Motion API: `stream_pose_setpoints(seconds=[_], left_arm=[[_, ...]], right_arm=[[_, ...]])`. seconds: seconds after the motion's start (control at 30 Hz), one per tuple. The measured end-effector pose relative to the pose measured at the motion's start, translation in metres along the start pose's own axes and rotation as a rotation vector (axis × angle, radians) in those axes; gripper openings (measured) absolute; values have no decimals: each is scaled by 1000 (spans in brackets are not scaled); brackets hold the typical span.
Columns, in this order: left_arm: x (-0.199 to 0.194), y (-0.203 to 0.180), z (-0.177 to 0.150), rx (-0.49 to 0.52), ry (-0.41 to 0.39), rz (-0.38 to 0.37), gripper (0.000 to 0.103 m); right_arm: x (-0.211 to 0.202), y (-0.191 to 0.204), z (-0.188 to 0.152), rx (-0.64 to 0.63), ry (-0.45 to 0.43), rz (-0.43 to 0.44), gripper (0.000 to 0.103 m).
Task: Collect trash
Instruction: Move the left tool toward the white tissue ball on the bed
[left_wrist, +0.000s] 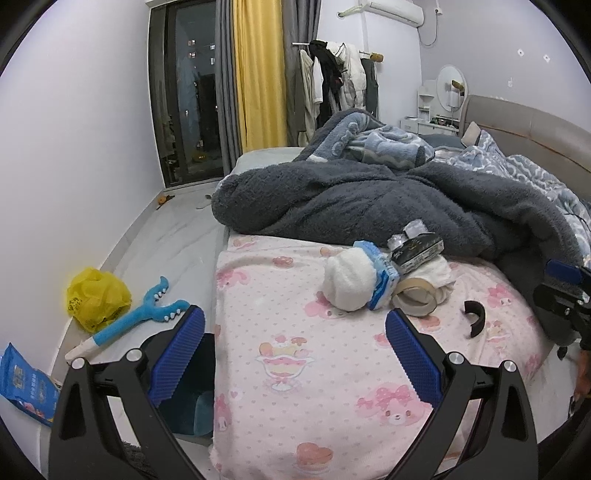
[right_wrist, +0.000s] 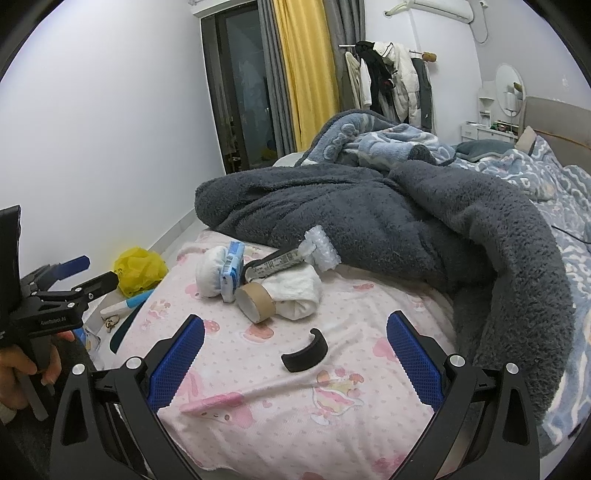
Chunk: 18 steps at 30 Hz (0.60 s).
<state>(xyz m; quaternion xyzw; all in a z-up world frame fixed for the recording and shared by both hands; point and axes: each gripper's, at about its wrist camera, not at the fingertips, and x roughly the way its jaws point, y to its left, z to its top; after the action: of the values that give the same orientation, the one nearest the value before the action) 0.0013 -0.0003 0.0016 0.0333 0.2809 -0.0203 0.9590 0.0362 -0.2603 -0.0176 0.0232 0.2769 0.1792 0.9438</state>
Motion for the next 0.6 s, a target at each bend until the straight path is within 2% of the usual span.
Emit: stream_pose_setpoints(seconds=[0.13, 0.33, 0.5, 0.6], left_arm=[[2, 7, 0, -27, 7, 2, 100], [7, 5, 4, 6, 6, -16, 99], [11, 1, 13, 60, -24, -63, 99], [17, -2, 15, 95, -13, -85, 99]], right_arm=[[1, -2, 1, 2, -5, 30, 100], [14, -5, -3, -2, 44, 63, 99], [28, -4, -8, -29, 85, 81, 85], [38, -5, -12, -38, 112, 104, 84]])
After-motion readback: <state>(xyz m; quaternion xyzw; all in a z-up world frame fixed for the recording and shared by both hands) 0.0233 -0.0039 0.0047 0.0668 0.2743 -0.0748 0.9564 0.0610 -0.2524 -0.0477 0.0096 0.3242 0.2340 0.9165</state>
